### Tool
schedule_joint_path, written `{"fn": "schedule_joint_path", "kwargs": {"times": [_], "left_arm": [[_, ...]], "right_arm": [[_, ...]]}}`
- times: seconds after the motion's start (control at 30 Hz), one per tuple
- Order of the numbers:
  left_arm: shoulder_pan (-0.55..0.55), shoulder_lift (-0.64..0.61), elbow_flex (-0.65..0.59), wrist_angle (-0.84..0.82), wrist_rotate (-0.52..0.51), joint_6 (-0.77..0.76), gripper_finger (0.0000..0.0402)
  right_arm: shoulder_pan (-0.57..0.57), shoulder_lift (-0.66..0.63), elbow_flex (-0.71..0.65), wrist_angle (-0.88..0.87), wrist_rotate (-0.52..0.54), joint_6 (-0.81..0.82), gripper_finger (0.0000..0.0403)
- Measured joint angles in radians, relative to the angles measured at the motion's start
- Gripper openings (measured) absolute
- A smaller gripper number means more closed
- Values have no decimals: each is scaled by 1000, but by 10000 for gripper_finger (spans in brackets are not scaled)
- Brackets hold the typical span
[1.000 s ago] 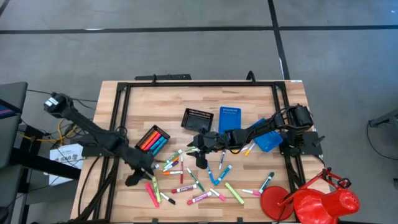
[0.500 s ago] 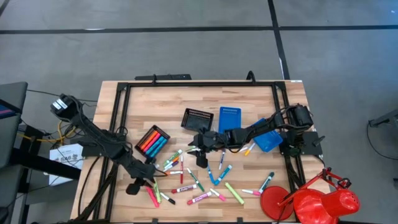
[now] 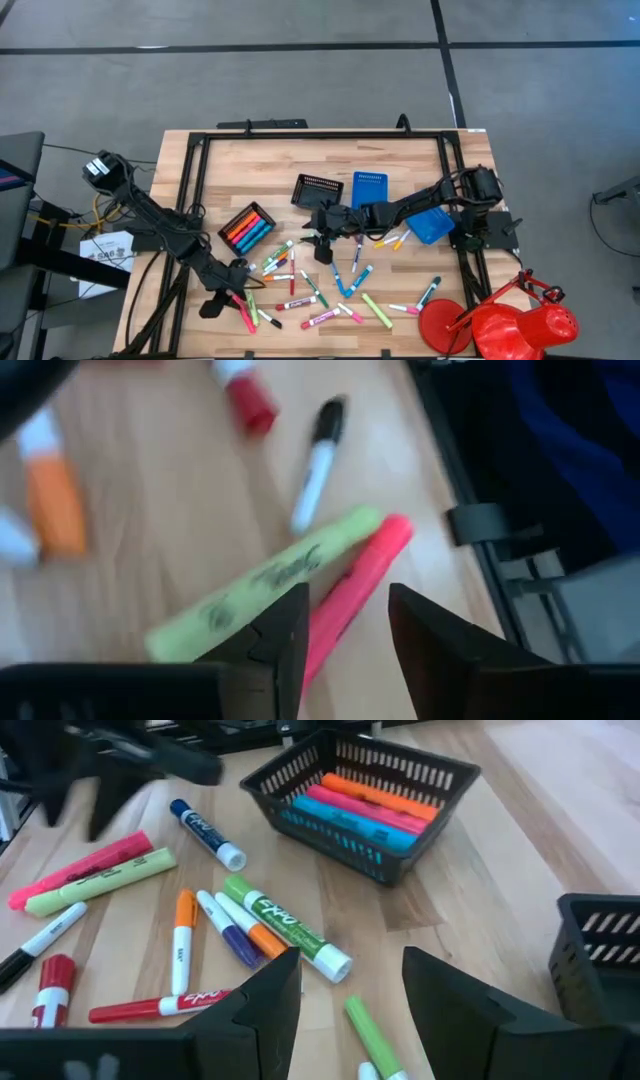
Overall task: Pick & Place Markers
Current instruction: Put the pink highlighter into the left black bin
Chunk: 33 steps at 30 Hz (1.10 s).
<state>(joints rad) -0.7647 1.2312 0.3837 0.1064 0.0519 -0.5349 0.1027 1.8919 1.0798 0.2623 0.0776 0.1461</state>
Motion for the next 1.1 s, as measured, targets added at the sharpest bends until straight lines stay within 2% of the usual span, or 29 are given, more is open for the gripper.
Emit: {"fn": "schedule_joint_path", "kwargs": {"times": [0.1,0.23,0.43,0.57,0.7,1.1], "left_arm": [[-2,-1,35,11,-44,49,129],[-32,5,44,5,-55,20,121],[-88,83,49,-4,-94,16,121],[-104,152,95,-33,-117,111,122],[-114,190,168,-164,-165,214,122],[-152,244,193,-195,-185,191,122]], "right_arm": [[-12,0,0,1,0,-31,166],[-23,0,0,3,0,-50,163],[-33,0,0,0,-2,-52,162],[-34,0,0,5,-2,-57,160],[-33,0,0,7,-2,-90,158],[-33,0,0,7,-2,-94,155]]}}
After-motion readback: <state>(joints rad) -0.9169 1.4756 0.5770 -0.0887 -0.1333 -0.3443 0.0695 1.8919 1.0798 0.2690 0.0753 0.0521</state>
